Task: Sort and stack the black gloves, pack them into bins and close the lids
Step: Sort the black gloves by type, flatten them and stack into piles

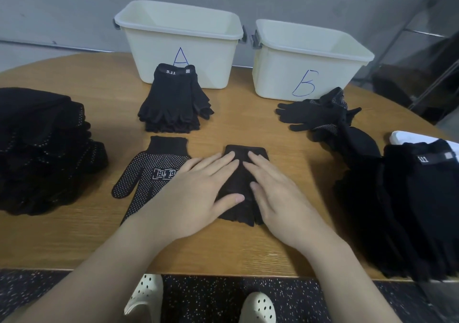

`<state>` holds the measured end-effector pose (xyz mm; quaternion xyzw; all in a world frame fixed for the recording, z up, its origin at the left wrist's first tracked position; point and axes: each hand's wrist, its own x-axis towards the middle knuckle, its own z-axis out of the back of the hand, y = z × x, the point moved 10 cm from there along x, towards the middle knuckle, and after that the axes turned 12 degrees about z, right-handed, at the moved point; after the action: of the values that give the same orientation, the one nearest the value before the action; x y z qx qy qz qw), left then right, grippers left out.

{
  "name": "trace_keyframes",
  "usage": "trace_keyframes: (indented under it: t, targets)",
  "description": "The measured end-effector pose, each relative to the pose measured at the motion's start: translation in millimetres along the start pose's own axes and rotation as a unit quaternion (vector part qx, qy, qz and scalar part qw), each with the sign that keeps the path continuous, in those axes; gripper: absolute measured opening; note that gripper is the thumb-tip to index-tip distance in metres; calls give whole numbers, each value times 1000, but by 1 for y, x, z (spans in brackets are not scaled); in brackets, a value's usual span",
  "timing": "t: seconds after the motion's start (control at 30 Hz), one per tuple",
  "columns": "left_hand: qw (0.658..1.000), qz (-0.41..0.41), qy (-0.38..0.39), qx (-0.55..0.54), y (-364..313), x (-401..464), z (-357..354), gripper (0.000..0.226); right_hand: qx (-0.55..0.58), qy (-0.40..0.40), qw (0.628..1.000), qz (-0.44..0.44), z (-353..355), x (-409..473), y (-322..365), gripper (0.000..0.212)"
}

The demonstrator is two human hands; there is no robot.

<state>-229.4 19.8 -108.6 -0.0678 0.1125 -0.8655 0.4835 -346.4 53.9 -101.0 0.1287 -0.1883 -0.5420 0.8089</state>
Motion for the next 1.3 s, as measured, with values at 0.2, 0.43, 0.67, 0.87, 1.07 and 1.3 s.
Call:
trace_keyframes:
  t: [0.2,0.43,0.67,0.87,1.07,1.3]
  targets:
    - [998,-7,55,10,8,1,-8,89,-88,116,989,-41,-15,-15,-13,61]
    - [997,-16,74,-4,4,-5,-8,80,-58,107,991,-51,-6,-26,-18,66]
    - [991,9,92,-93,-5,1,19,68,60,-51,992,-102,26,-21,-39,58]
    - [998,-5,38,-45,-34,85,40,62,85,-133,971,-180,45,-27,-69,57]
    - [998,-43,42,-9,-64,174,20,65,126,-119,956,-239,38,-33,-81,60]
    - [996,-83,28,3,-94,226,6,57,128,-108,960,-223,35,-20,-82,61]
